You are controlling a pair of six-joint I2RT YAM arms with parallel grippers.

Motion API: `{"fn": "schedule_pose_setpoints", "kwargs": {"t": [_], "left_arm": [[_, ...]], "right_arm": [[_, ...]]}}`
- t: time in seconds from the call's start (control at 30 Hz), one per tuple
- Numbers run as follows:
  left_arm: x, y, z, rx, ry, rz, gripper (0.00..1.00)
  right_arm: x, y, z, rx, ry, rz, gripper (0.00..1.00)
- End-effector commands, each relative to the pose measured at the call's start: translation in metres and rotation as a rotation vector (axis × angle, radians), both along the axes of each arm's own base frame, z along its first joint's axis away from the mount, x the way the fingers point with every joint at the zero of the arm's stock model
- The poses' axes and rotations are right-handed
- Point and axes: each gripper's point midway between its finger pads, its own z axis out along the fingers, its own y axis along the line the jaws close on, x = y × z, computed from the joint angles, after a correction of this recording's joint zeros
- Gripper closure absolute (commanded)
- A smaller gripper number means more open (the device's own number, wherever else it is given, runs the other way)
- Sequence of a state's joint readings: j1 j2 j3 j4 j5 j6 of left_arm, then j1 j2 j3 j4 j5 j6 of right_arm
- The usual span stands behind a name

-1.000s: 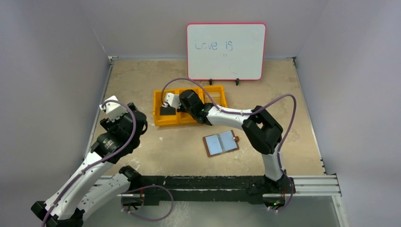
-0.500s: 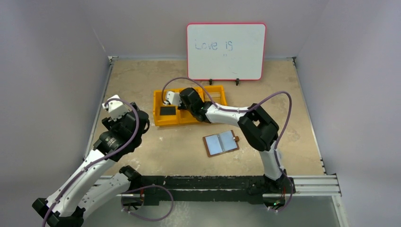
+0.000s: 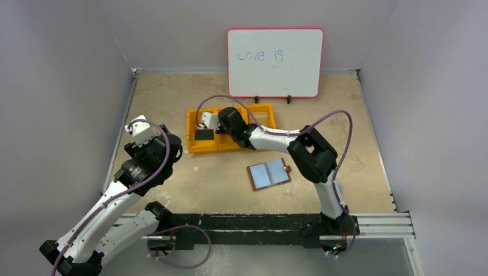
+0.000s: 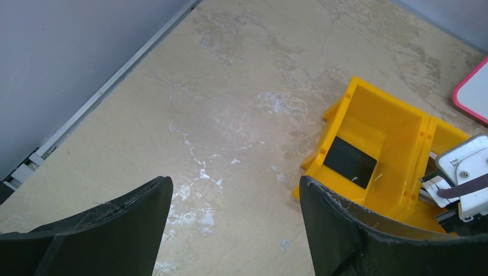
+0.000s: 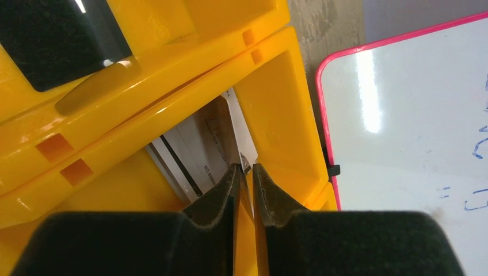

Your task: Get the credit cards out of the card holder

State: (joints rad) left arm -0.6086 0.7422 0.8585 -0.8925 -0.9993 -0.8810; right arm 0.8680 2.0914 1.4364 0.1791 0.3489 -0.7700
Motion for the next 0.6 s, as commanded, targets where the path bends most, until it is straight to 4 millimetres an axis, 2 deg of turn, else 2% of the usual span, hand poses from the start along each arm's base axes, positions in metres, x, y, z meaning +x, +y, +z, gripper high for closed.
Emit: {"fn": "schedule_pose_setpoints", "kwargs": {"t": [0.0, 0.1, 0.27, 0.57], "left_arm": [[0.001, 0.003, 0.004, -0.001, -0.019, 0.020, 0.20], [0.002, 0.002, 0.004, 0.001, -0.016, 0.019, 0.20], [0.002, 0.002, 0.003, 0.001, -0.013, 0.018, 0.20], [0.002, 0.002, 0.003, 0.004, -0.011, 0.016, 0.20]], "right_arm": [[0.012, 0.014, 0.038, 0.094, -0.059, 0.009, 0.84], [0.009, 0.018, 0.039, 0.116, -0.047, 0.024, 0.84], [0.006, 0.018, 0.034, 0.100, -0.038, 0.039, 0.89], [0.009, 0.010, 0.026, 0.101, -0.064, 0.100, 0.95]]}}
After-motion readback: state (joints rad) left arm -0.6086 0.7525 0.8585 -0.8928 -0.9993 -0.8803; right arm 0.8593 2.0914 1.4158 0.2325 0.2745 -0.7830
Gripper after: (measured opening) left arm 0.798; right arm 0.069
